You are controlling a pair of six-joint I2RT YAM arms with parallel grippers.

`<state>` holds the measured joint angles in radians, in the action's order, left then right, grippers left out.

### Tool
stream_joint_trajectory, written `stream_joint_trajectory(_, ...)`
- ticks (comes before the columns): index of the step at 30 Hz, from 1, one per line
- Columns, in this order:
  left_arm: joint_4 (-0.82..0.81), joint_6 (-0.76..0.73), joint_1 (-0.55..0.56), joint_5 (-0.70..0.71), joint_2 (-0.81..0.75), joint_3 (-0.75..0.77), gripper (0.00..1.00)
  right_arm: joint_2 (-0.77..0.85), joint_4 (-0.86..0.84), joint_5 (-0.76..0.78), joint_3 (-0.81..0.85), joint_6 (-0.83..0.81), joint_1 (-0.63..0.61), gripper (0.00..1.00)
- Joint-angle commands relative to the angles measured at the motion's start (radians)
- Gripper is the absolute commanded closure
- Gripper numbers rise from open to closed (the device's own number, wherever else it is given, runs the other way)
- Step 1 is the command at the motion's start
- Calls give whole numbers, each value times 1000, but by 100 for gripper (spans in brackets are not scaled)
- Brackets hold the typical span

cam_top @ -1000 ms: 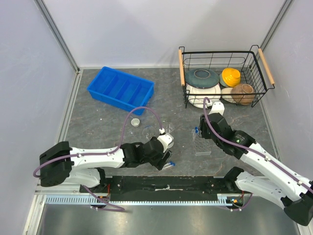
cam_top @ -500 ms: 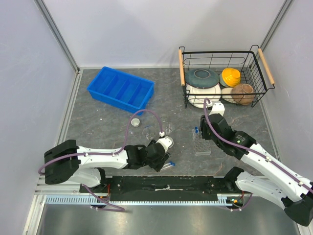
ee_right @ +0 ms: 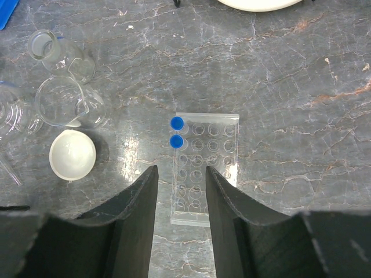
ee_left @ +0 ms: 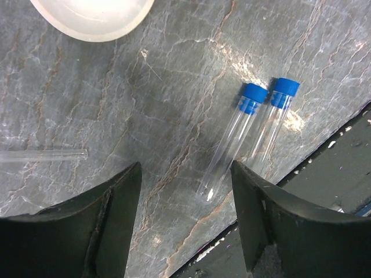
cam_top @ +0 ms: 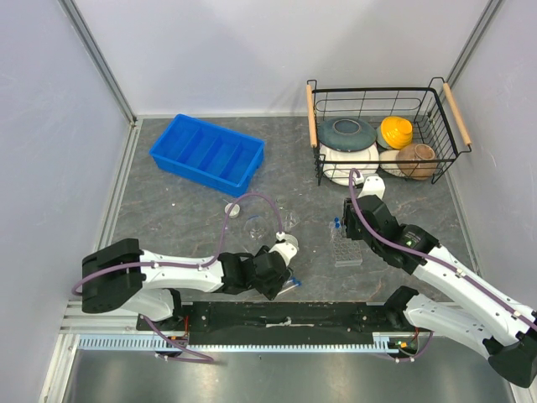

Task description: Organize the chemistry lab equipment

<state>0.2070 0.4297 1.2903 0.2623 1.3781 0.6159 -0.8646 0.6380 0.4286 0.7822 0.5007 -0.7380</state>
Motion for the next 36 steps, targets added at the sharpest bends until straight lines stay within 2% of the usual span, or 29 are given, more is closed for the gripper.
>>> stream_joint_trajectory(1, -34, 44, 17, 41, 25, -2, 30, 6, -15, 24, 2, 9, -8, 55)
stream_joint_trajectory(2, -35, 44, 18, 45, 30, -2, 31, 6, -14, 25, 2, 10, -9, 55)
stream_joint_trajectory(5, -44, 43, 20, 38, 42, -2, 42, 10, -14, 24, 3, 9, -11, 57)
stream_joint_trajectory(6, -44, 43, 23, 38, 50, -1, 51, 9, -11, 25, 3, 9, -14, 57)
stream_joint_trajectory(8, -46, 40, 23, 37, 59, 4, 62, 10, -11, 25, 3, 10, -12, 59)
stream_joint_trajectory(9, -44, 38, 23, 35, 65, 5, 74, 10, -11, 25, 6, 12, -14, 60)
stream_joint_trajectory(12, -46, 35, 24, 32, 65, 7, 89, 7, -9, 27, 8, 10, -15, 62)
stream_joint_trajectory(14, -43, 24, 24, 35, 62, 10, 91, 6, -9, 25, 11, 9, -15, 64)
stream_joint_trajectory(15, -37, 21, 24, 40, 61, 18, 97, 4, -9, 27, 12, 9, -15, 64)
stream_joint_trajectory(23, 69, -40, 24, 48, -11, 117, 98, -7, -9, 15, 43, 4, -20, 65)
stream_joint_trajectory(28, 158, -89, 30, 48, -76, 192, 98, -5, -20, -59, 55, -10, -21, 65)
stream_joint_trajectory(31, 190, -135, 30, -16, -112, 238, 98, 10, -30, -137, 60, -16, -21, 61)
stream_joint_trajectory(36, 175, -158, 30, -175, -154, 281, 98, 61, -47, -313, 71, -19, -20, 45)
